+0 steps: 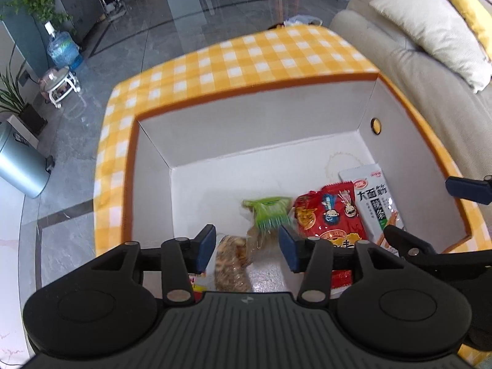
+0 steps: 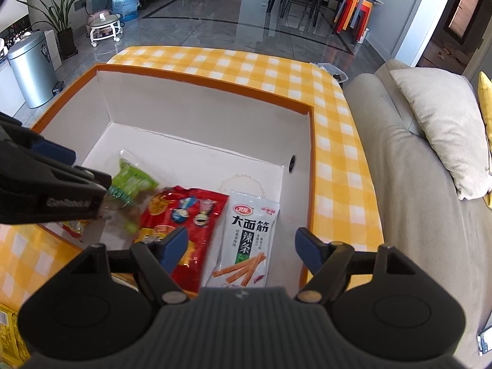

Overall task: Organize snacks
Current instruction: 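Open both tools to release the packs into the box, then withdraw both tools from the box back over the remaining snacks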

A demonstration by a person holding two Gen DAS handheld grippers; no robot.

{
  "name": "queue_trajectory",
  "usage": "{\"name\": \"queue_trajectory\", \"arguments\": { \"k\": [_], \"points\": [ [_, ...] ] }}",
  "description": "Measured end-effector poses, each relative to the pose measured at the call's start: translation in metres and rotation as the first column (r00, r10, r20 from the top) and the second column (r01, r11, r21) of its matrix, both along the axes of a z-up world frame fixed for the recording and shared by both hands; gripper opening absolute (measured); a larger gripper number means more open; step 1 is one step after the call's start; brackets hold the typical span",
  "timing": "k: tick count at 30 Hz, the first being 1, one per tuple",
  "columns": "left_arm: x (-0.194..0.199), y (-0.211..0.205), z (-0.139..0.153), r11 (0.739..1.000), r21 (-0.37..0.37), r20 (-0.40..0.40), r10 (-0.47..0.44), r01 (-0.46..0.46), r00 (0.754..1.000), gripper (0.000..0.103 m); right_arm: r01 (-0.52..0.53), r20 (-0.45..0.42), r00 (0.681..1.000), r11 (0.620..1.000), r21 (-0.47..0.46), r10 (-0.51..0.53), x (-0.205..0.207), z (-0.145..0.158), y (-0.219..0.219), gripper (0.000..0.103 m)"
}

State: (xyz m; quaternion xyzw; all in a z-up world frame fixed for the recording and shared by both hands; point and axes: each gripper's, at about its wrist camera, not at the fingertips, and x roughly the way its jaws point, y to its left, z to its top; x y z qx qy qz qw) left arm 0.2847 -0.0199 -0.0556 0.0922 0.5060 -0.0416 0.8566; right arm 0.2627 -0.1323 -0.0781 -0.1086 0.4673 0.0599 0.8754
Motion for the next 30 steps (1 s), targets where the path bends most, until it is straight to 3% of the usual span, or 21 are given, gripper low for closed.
{"name": "queue_trajectory", "arguments": {
  "k": [5,12,22,30],
  "points": [
    [-0.018,0.009,0.023,1.0,-0.018,0.081,0.027,-0.025,0.996,0.062,0.024,0.039,0.999,0.999,0.033,-0.025,-0.009,0.013,-0.004,0.076],
    [-0.063,0.026,0.058,0.993,-0.109,0.236,0.078,-0.053,0.969,0.062,0.094,0.099,0.989,0.98,0.173,-0.113,-0.03,0.036,-0.021,0.076],
    [-0.118,0.043,0.066,0.993,-0.079,0.3,0.109,-0.09,0.948,0.062,0.128,0.208,0.961,0.959,0.253,-0.183,-0.077,0.061,-0.027,0.076],
    [-0.156,0.053,0.053,0.979,-0.143,0.269,0.179,-0.144,0.946,0.062,0.121,0.177,0.97,0.962,0.244,-0.167,-0.112,0.052,-0.023,0.076]
  ]
}}
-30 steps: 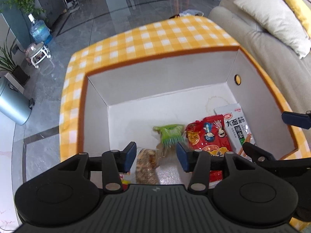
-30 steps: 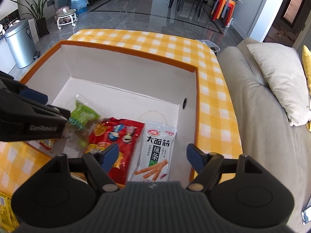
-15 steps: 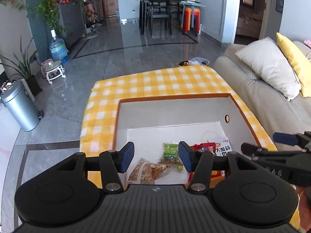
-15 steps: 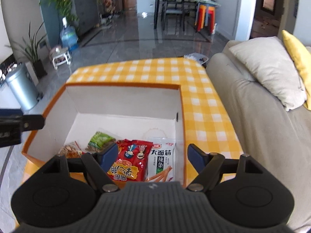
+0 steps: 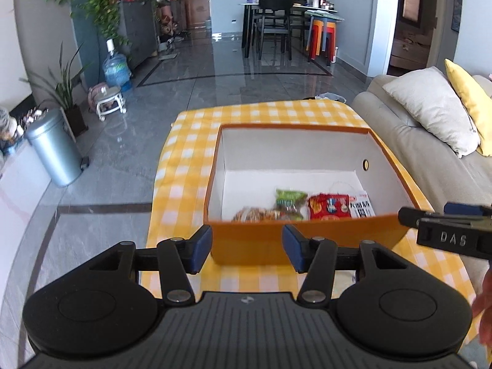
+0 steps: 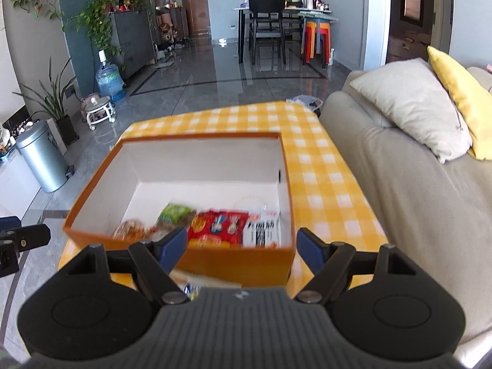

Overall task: Organize snacks
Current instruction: 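Withdraw both tools from the box back over the remaining snacks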

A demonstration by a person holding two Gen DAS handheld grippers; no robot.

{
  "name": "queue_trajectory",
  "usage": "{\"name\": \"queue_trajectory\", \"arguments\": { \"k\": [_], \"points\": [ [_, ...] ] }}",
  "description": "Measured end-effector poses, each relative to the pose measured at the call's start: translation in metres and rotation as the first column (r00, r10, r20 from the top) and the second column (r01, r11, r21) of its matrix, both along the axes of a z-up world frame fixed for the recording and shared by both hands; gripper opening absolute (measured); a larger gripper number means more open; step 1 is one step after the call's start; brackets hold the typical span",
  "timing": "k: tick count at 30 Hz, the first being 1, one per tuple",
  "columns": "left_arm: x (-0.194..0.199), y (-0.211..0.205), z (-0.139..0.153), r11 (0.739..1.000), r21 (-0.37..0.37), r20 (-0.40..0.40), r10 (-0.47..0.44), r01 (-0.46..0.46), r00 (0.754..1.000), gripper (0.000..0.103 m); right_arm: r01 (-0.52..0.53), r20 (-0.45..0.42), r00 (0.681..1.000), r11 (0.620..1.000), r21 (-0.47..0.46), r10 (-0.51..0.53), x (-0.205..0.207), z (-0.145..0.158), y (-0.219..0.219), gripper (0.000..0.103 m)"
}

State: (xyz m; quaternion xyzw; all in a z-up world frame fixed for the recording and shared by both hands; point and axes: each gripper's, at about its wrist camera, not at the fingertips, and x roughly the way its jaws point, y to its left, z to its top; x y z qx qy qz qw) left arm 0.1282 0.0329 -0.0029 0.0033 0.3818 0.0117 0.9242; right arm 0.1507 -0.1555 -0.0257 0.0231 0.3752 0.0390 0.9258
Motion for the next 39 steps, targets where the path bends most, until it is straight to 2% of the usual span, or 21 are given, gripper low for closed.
{"name": "queue_trajectory", "arguments": {
  "k": [8,11,13,17,21,25,29,34,37,39],
  "points": [
    [-0.032,0.007,-0.023,0.997,-0.079,-0.077,0.002,-0.008,0.997,0.067,-0.056,-0.079,0.995,0.998,-0.032,0.053,-0.042,-0.02,0.008,0.076],
    [-0.04,0.006,-0.031,0.996,-0.086,-0.114,-0.023,0.013,0.993,0.067,-0.068,-0.108,0.992,0.996,-0.061,0.061,-0.056,-0.029,0.005,0.075],
    [-0.044,0.005,-0.037,0.996,-0.089,-0.147,-0.034,0.021,0.989,0.072,-0.071,-0.131,0.99,0.995,-0.076,0.061,-0.064,-0.035,0.0,0.075],
    [-0.049,0.006,-0.048,0.995,-0.096,-0.218,-0.041,0.021,0.975,0.072,-0.049,-0.212,0.977,0.997,-0.058,0.036,-0.075,-0.051,-0.013,0.071],
    [-0.044,0.012,-0.062,0.994,-0.104,-0.322,-0.014,-0.021,0.947,0.073,0.01,-0.313,0.95,1.0,-0.015,-0.014,-0.078,-0.067,-0.029,0.071],
    [-0.035,0.021,-0.071,0.992,-0.105,-0.409,0.027,-0.076,0.912,0.074,0.076,-0.359,0.931,0.997,-0.005,-0.073,-0.076,-0.074,-0.042,0.069],
    [-0.026,0.031,-0.082,0.985,-0.08,-0.443,0.1,-0.15,0.891,0.077,0.106,-0.393,0.914,0.994,0.002,-0.097,-0.073,-0.079,-0.046,0.069],
    [-0.022,0.048,-0.103,0.959,-0.075,-0.493,0.203,-0.274,0.846,0.077,0.14,-0.437,0.893,0.989,0.046,-0.106,-0.071,-0.085,-0.049,0.069],
    [-0.021,0.049,-0.112,0.955,-0.063,-0.499,0.222,-0.291,0.838,0.077,0.153,-0.449,0.886,0.987,0.044,-0.117,-0.069,-0.089,-0.051,0.069],
    [-0.02,0.05,-0.12,0.949,-0.052,-0.513,0.241,-0.31,0.824,0.077,0.162,-0.462,0.879,0.985,0.054,-0.119,-0.067,-0.094,-0.052,0.069]
  ]
}}
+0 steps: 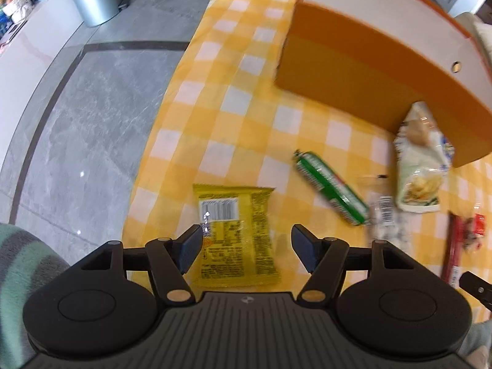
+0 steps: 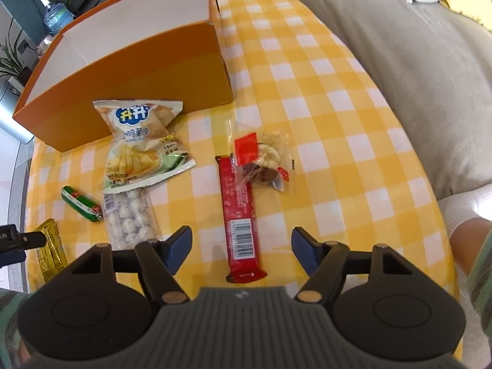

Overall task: Organize snacks
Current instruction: 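Withdraw both tools from the box back over the remaining snacks, then grasp the yellow biscuit pack with the left tool while the right tool grasps the red bar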

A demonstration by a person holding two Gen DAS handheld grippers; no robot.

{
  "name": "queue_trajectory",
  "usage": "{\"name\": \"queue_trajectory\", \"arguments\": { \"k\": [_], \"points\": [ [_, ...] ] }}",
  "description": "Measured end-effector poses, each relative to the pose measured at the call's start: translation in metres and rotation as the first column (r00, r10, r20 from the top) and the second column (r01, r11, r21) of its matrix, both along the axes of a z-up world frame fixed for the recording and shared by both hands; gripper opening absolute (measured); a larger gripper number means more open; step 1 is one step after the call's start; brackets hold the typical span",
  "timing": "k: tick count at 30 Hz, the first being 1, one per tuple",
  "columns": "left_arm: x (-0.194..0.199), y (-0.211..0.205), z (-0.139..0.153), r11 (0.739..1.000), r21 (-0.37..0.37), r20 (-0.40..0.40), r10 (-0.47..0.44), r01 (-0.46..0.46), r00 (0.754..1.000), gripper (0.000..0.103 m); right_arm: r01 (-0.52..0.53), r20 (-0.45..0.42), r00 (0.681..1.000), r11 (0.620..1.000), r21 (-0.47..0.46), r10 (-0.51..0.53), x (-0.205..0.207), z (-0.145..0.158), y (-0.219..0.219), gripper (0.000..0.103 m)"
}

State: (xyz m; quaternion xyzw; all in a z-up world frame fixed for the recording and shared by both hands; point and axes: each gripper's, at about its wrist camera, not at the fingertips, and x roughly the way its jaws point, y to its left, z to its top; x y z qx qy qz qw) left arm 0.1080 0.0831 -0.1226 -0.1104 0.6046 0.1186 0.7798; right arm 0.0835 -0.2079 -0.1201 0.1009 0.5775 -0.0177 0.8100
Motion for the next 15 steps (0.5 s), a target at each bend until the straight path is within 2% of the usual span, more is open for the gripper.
{"name": "queue_trajectory", "arguments": {
  "k": [3,8,11,15],
  "points": [
    [-0.002,0.005,-0.009,0.998,-0.045,0.005,0.043,-0.042,0.999,0.077,0.001,-0.017,1.0,1.0,0.008,-0.001,0.003,-0.008,0.002,0.068],
    [-0.003,0.009,-0.015,0.996,-0.059,0.012,0.071,-0.07,0.997,0.078,-0.018,-0.025,1.0,1.0,-0.007,0.018,0.008,-0.017,0.008,0.068],
    [-0.002,0.009,-0.02,0.996,-0.046,0.002,0.076,-0.076,0.997,0.078,-0.017,-0.037,0.999,1.0,0.0,0.017,0.011,-0.024,0.01,0.061],
    [-0.001,0.002,-0.023,0.999,-0.014,-0.006,0.036,-0.036,0.999,0.078,-0.027,-0.045,0.999,1.0,0.003,0.027,0.013,-0.029,0.013,0.058]
  ]
}}
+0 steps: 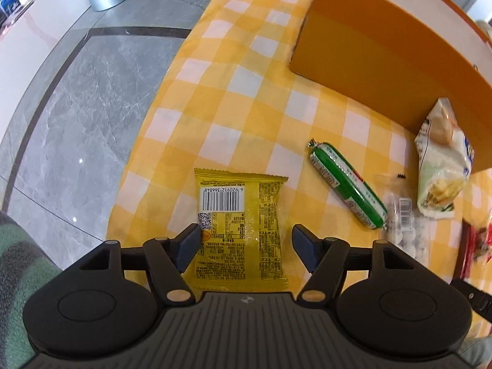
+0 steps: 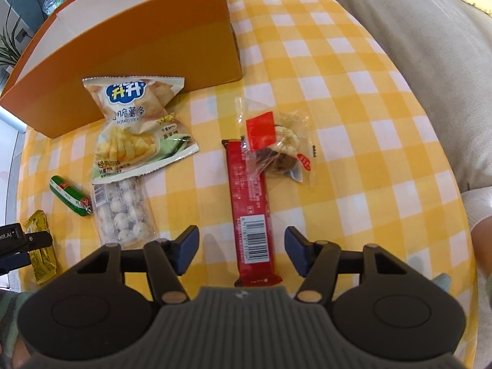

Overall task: Organize snacks
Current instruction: 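Grasp the yellow biscuit pack with the left tool while the right tool grasps the red bar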

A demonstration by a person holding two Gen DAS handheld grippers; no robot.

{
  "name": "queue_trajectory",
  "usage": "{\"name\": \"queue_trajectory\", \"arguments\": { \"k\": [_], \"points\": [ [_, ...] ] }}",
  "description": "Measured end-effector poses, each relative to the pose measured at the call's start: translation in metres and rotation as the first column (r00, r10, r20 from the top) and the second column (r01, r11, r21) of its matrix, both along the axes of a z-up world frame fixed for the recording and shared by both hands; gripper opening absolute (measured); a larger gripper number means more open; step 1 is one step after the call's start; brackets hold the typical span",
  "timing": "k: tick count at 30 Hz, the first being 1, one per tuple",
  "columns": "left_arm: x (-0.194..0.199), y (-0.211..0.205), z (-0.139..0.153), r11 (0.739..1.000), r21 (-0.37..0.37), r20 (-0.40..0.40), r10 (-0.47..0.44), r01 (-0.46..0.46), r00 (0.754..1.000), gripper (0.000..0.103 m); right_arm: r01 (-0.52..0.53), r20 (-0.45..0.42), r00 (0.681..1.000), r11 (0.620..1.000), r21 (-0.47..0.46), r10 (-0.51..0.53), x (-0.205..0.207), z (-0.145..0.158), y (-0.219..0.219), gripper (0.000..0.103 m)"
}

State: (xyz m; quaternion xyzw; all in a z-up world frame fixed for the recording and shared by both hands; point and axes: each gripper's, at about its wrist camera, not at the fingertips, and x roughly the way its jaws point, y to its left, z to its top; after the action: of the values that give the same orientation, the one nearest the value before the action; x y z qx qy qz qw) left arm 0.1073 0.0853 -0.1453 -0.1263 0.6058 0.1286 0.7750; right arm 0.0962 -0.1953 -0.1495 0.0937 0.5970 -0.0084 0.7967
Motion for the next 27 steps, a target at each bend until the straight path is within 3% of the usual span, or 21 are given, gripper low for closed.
{"name": "queue_trajectory", "arguments": {
  "k": [7,12,17,21,24,27],
  "points": [
    [-0.001,-0.01,0.0,0.994,-0.035,0.019,-0.106,0.107,0.994,0.064,-0.015,-0.007,1.0,1.0,0.006,0.015,0.001,-0.004,0.004,0.043],
    [-0.002,-0.035,-0.001,0.954,-0.095,0.038,-0.283,0.286,0.958,0.064,-0.062,-0.017,0.998,0.998,0.029,0.062,-0.002,-0.004,0.014,0.028],
    [-0.007,-0.054,0.0,0.933,-0.071,0.051,-0.349,0.351,0.936,0.068,-0.131,-0.032,0.991,0.991,0.035,0.132,-0.008,-0.005,0.029,0.028],
    [-0.013,-0.055,0.004,0.945,-0.048,0.064,-0.319,0.323,0.945,0.084,-0.129,-0.041,0.991,0.991,0.038,0.13,-0.008,-0.006,0.029,0.03],
    [-0.016,-0.054,0.009,0.959,0.01,0.055,-0.285,0.285,0.957,0.087,-0.117,-0.047,0.992,0.992,0.042,0.119,-0.007,-0.007,0.027,0.032],
    [-0.013,-0.052,0.002,0.962,-0.016,0.008,-0.273,0.273,0.962,0.088,-0.118,-0.044,0.992,0.992,0.039,0.12,-0.007,-0.007,0.028,0.04]
  ]
}}
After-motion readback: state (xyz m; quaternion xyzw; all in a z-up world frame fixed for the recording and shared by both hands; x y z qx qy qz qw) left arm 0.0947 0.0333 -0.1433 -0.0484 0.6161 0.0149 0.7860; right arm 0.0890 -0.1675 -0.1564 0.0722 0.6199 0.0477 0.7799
